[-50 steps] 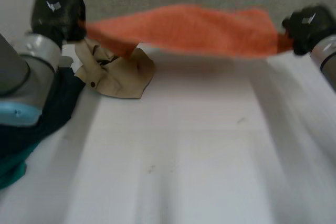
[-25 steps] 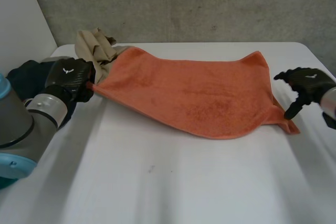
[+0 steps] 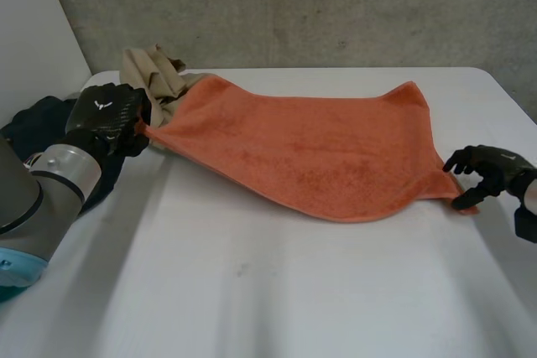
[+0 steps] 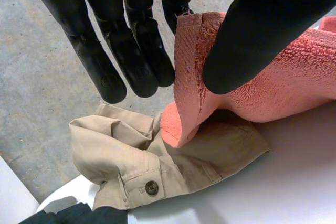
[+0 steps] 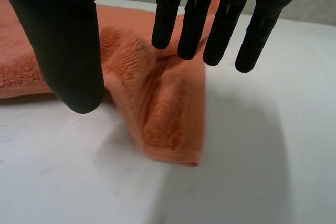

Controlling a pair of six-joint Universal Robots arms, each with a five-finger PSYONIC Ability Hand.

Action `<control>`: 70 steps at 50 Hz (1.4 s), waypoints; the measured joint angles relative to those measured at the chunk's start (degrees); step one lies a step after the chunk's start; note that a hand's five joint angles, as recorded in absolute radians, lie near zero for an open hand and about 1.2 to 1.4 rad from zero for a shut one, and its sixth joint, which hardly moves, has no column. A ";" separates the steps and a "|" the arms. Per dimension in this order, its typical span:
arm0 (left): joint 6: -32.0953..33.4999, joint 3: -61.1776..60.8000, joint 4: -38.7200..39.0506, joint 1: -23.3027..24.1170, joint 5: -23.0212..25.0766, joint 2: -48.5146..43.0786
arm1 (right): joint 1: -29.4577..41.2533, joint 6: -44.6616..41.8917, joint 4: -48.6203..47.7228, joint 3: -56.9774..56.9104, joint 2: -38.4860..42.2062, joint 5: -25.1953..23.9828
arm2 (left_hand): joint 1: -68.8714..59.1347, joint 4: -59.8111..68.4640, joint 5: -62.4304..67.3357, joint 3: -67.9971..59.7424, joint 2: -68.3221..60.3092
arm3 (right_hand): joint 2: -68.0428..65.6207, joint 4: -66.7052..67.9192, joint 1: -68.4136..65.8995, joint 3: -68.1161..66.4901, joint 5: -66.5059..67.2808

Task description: Fold the laundry.

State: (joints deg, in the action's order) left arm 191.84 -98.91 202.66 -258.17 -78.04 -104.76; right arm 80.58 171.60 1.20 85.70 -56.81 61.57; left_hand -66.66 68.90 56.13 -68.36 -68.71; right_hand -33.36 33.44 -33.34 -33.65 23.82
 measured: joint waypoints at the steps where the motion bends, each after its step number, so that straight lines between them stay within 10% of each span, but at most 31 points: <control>1: 0.00 0.05 -0.01 0.03 -0.02 0.00 | 0.77 0.26 0.08 -0.71 0.99 0.34 | 0.00 0.00 0.00 0.00 0.00 | 0.00 0.00 0.00 0.00 0.00; 22: 1.72 -1.43 -9.64 -0.85 -0.12 2.95 | 6.05 -3.34 -1.73 -5.42 2.46 9.29 | 0.00 0.00 0.00 0.00 0.00 | -34.03 34.99 -29.27 -34.31 32.75; 39: 33.55 -9.58 -50.05 -6.97 6.69 12.29 | -1.81 -58.06 25.89 10.41 -17.67 18.27 | 0.00 0.01 0.00 0.00 0.00 | -34.03 35.07 -30.46 -34.45 34.21; 57: 19.87 11.26 -24.44 4.85 -5.51 -6.62 | 9.06 -44.63 3.84 -3.75 -2.85 22.68 | 0.00 0.02 0.00 -0.01 0.00 | -34.03 35.07 -30.46 -34.45 34.64; 70: 17.34 29.86 -19.40 7.12 -12.09 -21.24 | 12.06 -41.47 -9.66 -16.68 6.62 22.68 | 0.00 0.02 0.00 -0.01 0.00 | -34.03 35.07 -30.46 -34.45 34.64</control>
State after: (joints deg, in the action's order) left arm 209.18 -69.05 183.27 -251.05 -90.12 -126.00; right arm 92.64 130.13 -8.46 69.02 -50.19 84.26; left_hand -66.66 68.91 56.13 -68.38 -68.72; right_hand -67.38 68.51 -63.79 -68.09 58.46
